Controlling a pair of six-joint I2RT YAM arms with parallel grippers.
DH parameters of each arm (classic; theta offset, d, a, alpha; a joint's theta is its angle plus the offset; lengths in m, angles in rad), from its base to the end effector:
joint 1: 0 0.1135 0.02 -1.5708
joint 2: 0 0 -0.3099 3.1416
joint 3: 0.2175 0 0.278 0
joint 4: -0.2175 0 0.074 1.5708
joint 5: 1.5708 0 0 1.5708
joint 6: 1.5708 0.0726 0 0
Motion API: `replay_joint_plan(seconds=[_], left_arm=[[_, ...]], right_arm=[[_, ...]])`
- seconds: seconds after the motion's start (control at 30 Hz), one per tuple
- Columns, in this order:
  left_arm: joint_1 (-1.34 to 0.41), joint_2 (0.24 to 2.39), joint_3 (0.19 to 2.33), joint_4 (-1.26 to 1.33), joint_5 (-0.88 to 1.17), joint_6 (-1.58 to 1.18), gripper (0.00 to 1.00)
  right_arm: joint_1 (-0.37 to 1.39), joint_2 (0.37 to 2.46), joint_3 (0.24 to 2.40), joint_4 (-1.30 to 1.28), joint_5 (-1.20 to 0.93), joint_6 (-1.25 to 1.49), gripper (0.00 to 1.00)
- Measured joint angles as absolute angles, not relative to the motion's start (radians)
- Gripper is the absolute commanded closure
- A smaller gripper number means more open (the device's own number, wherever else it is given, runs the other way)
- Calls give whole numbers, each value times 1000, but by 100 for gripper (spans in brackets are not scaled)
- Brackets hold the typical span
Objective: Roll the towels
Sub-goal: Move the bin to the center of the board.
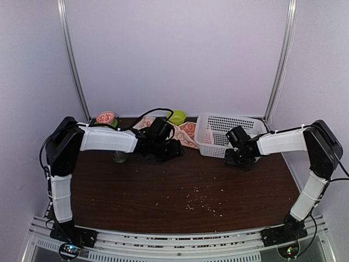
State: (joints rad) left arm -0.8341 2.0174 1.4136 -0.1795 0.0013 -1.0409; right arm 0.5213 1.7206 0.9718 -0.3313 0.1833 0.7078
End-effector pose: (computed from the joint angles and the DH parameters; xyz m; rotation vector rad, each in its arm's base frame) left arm 0.3461 -0.3817 0.1848 -0.2620 2.5317 -0.8533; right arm 0.3313 0.1750 0.1509 0.3054 2.6146 0.1823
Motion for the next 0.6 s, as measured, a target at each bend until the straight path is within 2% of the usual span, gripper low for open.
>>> replay_joint_plan(seconds=[0.17,0.2,0.23,0.33,0.6], left_arm=[[-810,2137,1547,-157,10,-1115,18],[-804,2162,1578,-152,11,-1127,9],[-799,2186,1609,-147,11,-1138,5],[-785,2264,1718,-140,11,-1155,5],[-742,2498,2001,-140,59,-1215,15]], right_arm=[[474,1723,968,-322,184,702,28],[469,1724,968,-320,184,701,28],[467,1726,968,-318,184,701,28],[463,1734,968,-313,182,698,28],[452,1741,963,-297,170,701,28]])
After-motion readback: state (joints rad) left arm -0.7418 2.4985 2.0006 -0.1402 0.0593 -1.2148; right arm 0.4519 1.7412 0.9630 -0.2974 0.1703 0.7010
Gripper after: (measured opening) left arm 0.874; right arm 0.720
